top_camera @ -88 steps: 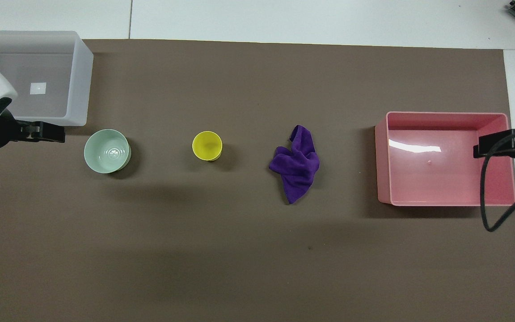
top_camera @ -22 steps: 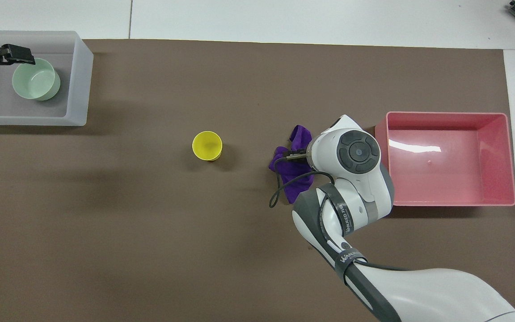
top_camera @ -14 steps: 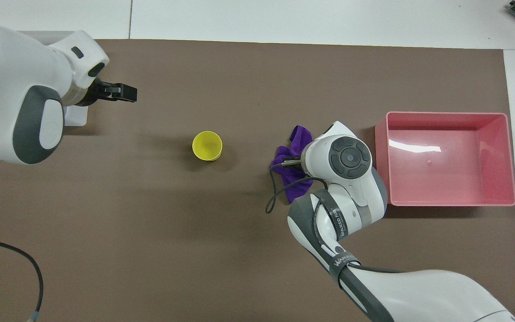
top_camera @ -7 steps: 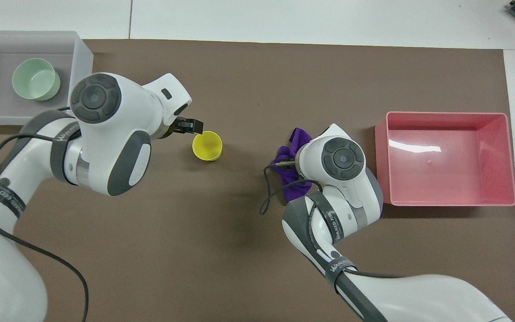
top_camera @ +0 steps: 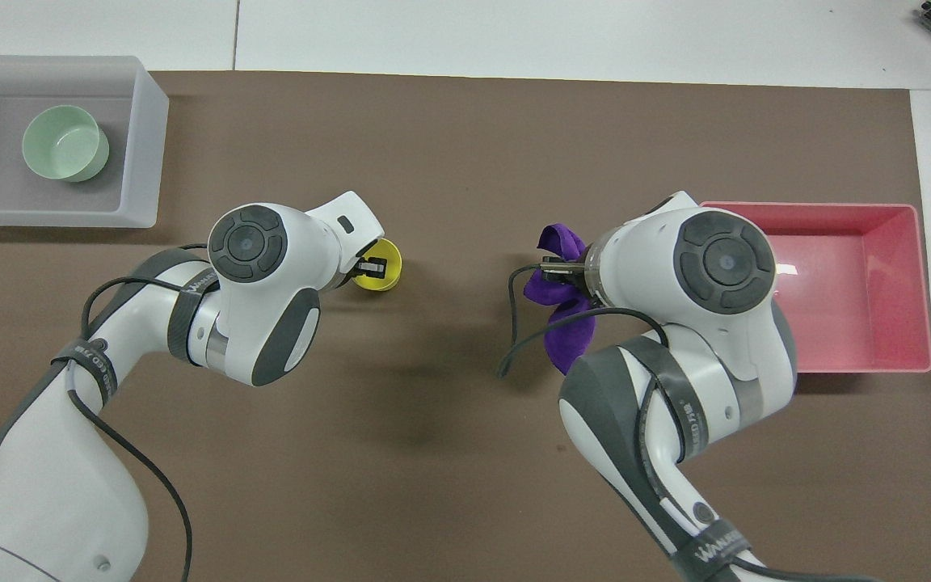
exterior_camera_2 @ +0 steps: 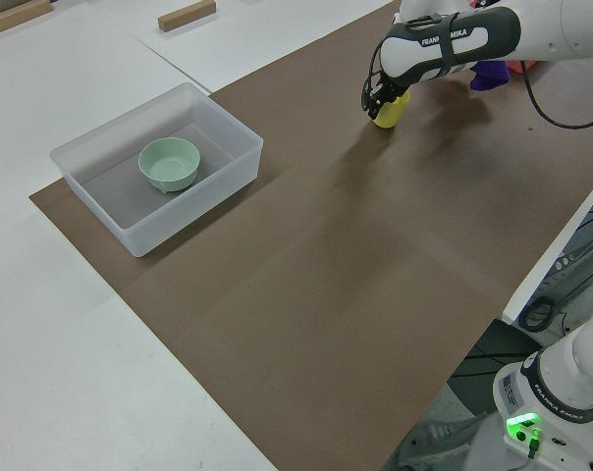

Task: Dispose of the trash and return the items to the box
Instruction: 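Carry the yellow cup to the clear bin while the right gripper carries cloth, then lower the cup into the bowl while the right gripper lowers cloth into pink bin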

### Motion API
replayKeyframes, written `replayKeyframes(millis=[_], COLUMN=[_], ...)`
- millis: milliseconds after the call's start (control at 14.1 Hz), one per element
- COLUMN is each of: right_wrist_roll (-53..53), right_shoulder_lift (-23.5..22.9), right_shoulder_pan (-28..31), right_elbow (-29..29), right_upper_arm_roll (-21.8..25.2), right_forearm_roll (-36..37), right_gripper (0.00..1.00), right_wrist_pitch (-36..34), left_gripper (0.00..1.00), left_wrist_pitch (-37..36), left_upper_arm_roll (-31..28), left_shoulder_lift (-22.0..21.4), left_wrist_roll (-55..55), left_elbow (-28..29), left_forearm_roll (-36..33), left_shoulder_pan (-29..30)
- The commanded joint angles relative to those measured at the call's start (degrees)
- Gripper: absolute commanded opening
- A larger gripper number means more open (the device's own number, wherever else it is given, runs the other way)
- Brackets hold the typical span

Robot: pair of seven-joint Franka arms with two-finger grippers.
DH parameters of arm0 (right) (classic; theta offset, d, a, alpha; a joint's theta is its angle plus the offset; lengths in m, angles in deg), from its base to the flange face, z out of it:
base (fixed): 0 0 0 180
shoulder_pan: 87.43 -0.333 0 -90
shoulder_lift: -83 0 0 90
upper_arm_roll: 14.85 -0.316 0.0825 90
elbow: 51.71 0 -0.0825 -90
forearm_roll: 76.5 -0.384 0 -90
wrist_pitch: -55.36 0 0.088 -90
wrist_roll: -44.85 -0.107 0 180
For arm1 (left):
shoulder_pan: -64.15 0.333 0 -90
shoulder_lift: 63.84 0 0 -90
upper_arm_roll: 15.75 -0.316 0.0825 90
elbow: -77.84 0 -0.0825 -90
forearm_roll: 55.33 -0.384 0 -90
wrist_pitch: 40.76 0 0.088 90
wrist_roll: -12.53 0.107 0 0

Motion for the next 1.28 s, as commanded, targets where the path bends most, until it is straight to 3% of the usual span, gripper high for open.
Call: replayKeyframes(millis=[0, 142, 497, 923, 1208], right_wrist_roll=[-0.85, -0.85, 0.2, 14.94, 28.82], right_shoulder_lift=[2.66, 4.68, 8.55, 9.18, 9.09], right_shoulder_pan=[1.21, 2.61, 6.74, 18.86, 27.21], right_elbow=[0.04, -0.66, -1.02, -0.58, 1.09], right_upper_arm_roll=[-0.01, -0.1, 0.25, 0.25, 0.25], right_forearm_roll=[-0.65, -0.65, 0.4, 0.32, 0.32], right_gripper=[0.0, 0.0, 0.0, 0.0, 0.0], right_wrist_pitch=[-2.03, -4.31, -8.45, -8.89, -8.01], left_gripper=[0.0, 0.0, 0.0, 0.0, 0.0], left_wrist_pitch=[0.49, -2.22, -4.61, -5.58, -9.09], left_upper_arm_roll=[-1.1, -1.27, -1.27, -1.1, -0.83], left_shoulder_lift=[-1.7, -4.25, -8.3, -3.65, 3.37], left_wrist_roll=[-0.19, -0.1, 1.91, 13.08, 16.15], left_elbow=[0.85, 0.59, -1.07, -12.4, -23.13], left_forearm_roll=[0.06, 0.06, -0.29, -0.29, -0.03], left_shoulder_pan=[-0.76, -0.23, 9.16, 22.96, 30.17])
